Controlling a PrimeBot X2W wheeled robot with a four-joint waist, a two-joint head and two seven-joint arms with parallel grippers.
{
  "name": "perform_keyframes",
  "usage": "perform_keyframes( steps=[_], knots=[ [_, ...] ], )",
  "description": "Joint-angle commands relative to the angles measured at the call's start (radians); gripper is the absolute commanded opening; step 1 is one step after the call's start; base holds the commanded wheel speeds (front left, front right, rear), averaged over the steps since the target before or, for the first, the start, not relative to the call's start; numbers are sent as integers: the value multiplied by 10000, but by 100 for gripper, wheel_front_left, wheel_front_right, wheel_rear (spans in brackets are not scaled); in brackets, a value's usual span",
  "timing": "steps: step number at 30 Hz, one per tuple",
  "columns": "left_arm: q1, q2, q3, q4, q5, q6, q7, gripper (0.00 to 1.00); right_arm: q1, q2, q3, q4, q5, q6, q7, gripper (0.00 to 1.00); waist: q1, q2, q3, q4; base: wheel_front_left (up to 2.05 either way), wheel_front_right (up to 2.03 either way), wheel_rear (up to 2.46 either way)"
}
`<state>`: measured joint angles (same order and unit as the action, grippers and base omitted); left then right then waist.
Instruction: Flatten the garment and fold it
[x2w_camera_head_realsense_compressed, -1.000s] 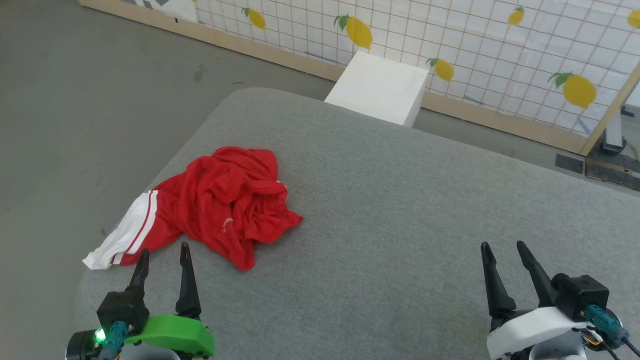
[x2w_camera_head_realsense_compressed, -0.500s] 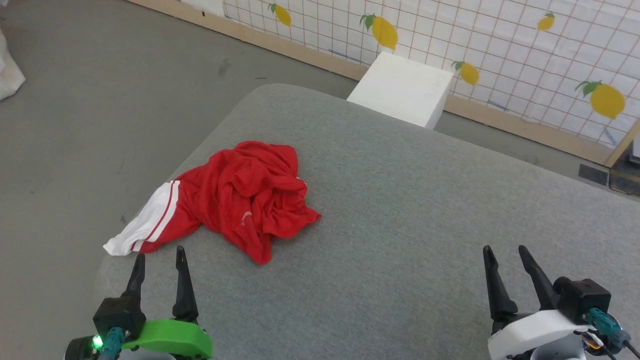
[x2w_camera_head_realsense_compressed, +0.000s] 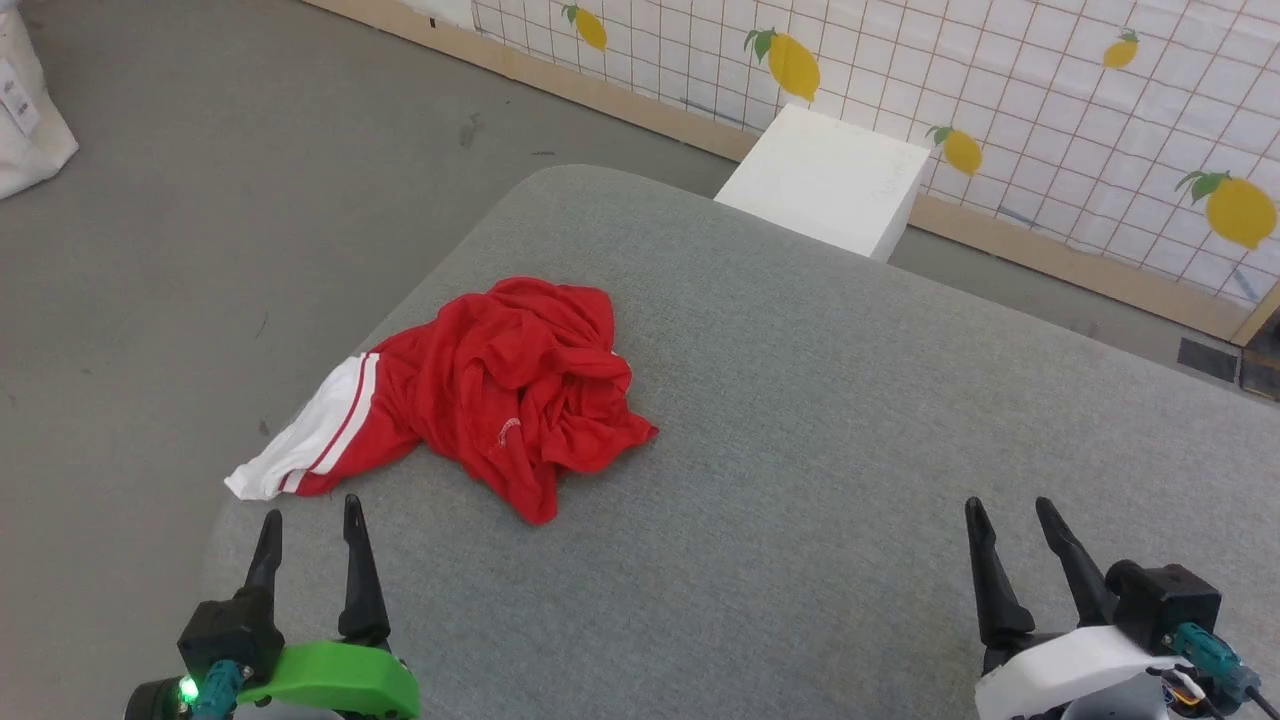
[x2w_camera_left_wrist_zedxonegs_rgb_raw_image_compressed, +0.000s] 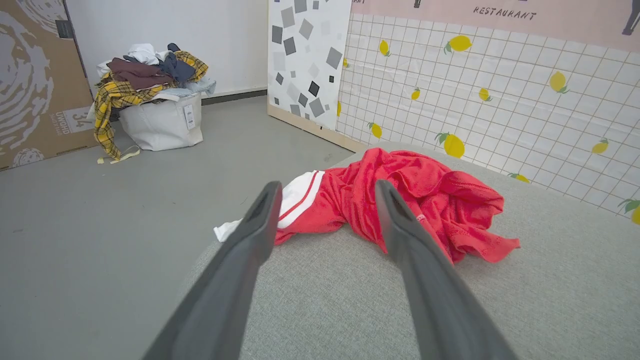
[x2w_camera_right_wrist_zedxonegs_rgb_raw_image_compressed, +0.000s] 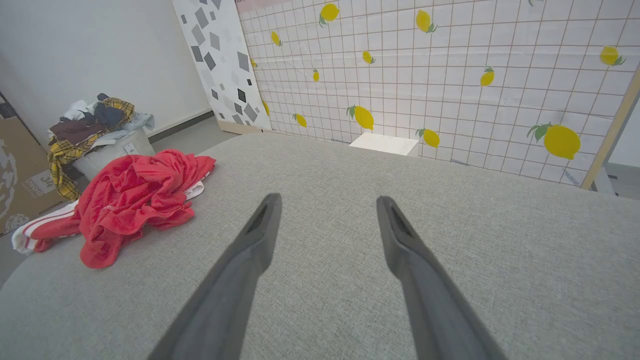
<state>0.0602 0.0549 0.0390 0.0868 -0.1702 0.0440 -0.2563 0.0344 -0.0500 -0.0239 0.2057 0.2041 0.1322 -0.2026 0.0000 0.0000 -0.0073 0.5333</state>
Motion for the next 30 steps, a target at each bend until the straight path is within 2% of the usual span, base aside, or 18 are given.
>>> perform_keyframes(
  steps=[1,6,10,14,19,22,26,30],
  knots=[
    [62,-47,-5,0,-55,-40,-55,100,91,-3,24,3,77,-15,-3,100,0,0,3,-9,0,0,0],
    [-379,49,-5,390,-348,-371,-43,100,40,-3,84,-106,59,-15,91,100,0,0,94,-110,0,0,0],
    [-1769,387,275,1184,-967,-767,486,100,-152,-3,190,-326,-119,-15,284,100,0,0,377,-428,0,0,0],
    [-3501,673,699,2321,-2026,-1100,1684,100,-457,-3,221,-664,-374,-15,568,100,0,0,953,-1040,0,0,0],
    [-5456,1143,929,4054,-3195,-1294,4151,100,-741,-3,78,-1214,-773,-15,1020,100,0,0,1956,-1868,0,0,0],
    [-6200,1357,984,5011,-3643,-1259,5497,100,-820,-3,-41,-1484,-935,-15,1221,100,0,0,2453,-2280,0,0,0],
    [-6597,1618,642,6329,-3575,-803,7443,100,-767,-3,-256,-1749,-975,-15,1359,100,0,0,2913,-2726,0,0,0],
    [-6542,1692,498,7063,-3528,-436,8368,100,-758,-3,-282,-1878,-943,-15,1355,100,0,0,3090,-3037,0,0,0]
  ],
)
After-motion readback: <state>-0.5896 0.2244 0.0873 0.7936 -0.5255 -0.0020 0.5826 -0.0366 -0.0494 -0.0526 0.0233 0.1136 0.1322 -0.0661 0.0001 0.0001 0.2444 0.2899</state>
